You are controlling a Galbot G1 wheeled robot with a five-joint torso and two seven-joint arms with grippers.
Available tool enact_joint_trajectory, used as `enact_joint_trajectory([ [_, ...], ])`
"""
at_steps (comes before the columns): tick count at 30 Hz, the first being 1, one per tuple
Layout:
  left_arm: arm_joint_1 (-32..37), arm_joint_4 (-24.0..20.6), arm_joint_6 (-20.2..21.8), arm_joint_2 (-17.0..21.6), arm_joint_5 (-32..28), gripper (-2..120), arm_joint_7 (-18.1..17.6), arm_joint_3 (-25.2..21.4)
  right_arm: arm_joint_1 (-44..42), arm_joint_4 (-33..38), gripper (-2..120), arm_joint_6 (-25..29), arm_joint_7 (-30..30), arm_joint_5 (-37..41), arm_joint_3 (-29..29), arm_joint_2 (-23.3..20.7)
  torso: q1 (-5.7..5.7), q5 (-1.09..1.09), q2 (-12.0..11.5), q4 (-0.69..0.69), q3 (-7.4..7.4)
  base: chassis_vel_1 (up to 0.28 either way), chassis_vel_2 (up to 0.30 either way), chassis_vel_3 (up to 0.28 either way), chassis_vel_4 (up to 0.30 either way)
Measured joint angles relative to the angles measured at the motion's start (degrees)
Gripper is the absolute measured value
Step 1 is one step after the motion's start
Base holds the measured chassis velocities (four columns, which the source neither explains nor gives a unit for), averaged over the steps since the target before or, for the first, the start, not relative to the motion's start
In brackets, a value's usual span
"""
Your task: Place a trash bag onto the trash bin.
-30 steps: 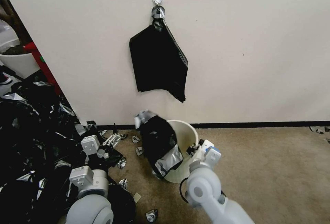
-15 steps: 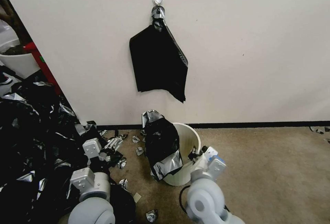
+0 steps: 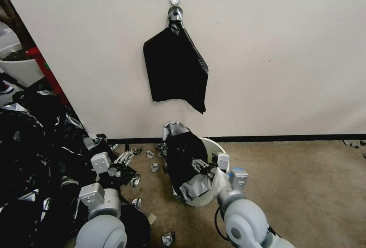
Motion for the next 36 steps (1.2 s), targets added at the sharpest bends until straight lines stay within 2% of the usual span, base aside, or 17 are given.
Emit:
enact_joint_trajectory([
  [4,-1.02,1.20,0.07,0.03,-0.53,100,0.03,-0.03,0.76,-1.20,98,0.13,-0.17,3.18,-0.37,0.39,0.00,0.00,0.00,0.00,0.00,0.000,0.000,0.000,0.000],
  [6,-2.18,2.38,0.26,-0.02,-0.87,100,0.22,0.33,0.88,-0.87,89,0.96,-1.08,4.66,-0.68,0.45,0.00,-0.01,0.00,0.00,0.00,0.000,0.000,0.000,0.000],
  [8,-2.45,2.74,0.28,-0.02,-1.18,100,0.71,0.40,0.91,-0.60,85,1.15,-1.26,4.77,-0.80,0.47,0.00,-0.01,0.00,0.00,0.00,0.000,0.000,0.000,0.000],
  [11,-3.58,4.25,1.78,0.30,-5.44,100,5.62,0.48,0.80,0.26,72,1.51,-1.39,3.86,-1.31,0.52,0.00,0.00,0.00,0.00,0.00,0.000,0.000,0.000,0.000],
  [14,-4.33,4.90,3.10,0.54,-7.31,100,7.18,0.80,0.70,0.33,65,1.67,-1.39,2.96,-1.50,0.56,0.00,-0.01,0.00,0.00,0.00,0.000,0.000,0.000,0.000],
  [15,-5.40,5.77,4.48,0.82,-8.75,100,8.67,1.56,0.55,0.28,57,1.89,-1.33,1.92,-1.62,0.62,0.00,-0.01,0.00,-0.01,0.00,0.000,0.000,0.000,0.000],
  [16,-5.40,5.77,4.48,0.82,-8.75,100,8.67,1.56,0.55,0.28,57,1.89,-1.33,1.92,-1.62,0.62,0.00,-0.01,0.00,-0.01,0.00,0.000,0.000,0.000,0.000],
  [18,-7.39,7.09,6.37,1.01,-10.18,100,9.97,3.62,0.34,-0.51,47,2.88,-1.20,-0.01,-1.72,0.76,0.00,0.00,0.00,-0.01,0.00,0.000,0.000,0.000,0.000],
  [19,-7.39,7.09,6.37,1.01,-10.18,100,9.97,3.62,0.34,-0.51,47,2.88,-1.20,-0.01,-1.72,0.76,0.00,0.00,0.00,-0.01,0.00,0.000,0.000,0.000,0.000],
  [21,-8.93,8.04,8.39,0.65,-11.92,100,10.18,5.23,0.03,-0.95,35,3.42,-1.12,-1.00,-1.63,0.86,0.00,0.00,0.00,-0.01,0.00,0.000,0.000,0.000,0.000],
  [22,-8.93,8.04,8.39,0.65,-11.92,100,10.18,5.23,0.03,-0.95,35,3.42,-1.12,-1.00,-1.63,0.86,0.00,0.00,0.00,-0.01,0.00,0.000,0.000,0.000,0.000],
  [25,-10.86,9.06,11.57,-0.96,-14.72,100,10.28,7.02,-0.49,-1.03,20,3.90,-1.05,-1.22,-1.58,0.99,0.00,0.00,0.00,-0.01,0.00,0.000,0.000,0.000,0.000],
  [26,-10.86,9.06,11.57,-0.96,-14.72,100,10.28,7.02,-0.49,-1.03,20,3.90,-1.05,-1.22,-1.58,0.99,0.00,0.00,0.00,-0.01,0.00,0.000,0.000,0.000,0.000],
  [29,-12.28,10.27,13.80,-2.79,-15.75,100,10.33,8.64,-0.62,-1.31,6,5.20,-0.12,-1.86,-1.51,1.50,0.00,0.00,0.00,0.00,0.00,0.000,0.000,0.000,0.000],
  [30,-12.28,10.27,13.80,-2.79,-15.75,100,10.33,8.64,-0.62,-1.31,6,5.20,-0.12,-1.86,-1.51,1.50,0.00,0.00,0.00,0.00,0.00,0.000,0.000,0.000,0.000],
  [32,-13.22,11.00,16.60,-3.85,-15.78,100,9.59,9.69,-0.85,-1.32,0,6.09,0.68,-3.28,-1.48,1.88,0.00,0.00,0.00,-0.01,0.00,0.000,0.000,0.000,0.000],
  [36,-14.53,12.04,19.91,-4.91,-15.49,100,7.90,11.41,-1.44,-1.14,0,7.47,1.08,-5.69,-1.58,2.24,0.00,0.01,0.00,-0.01,0.00,0.000,0.000,0.000,0.000],
])
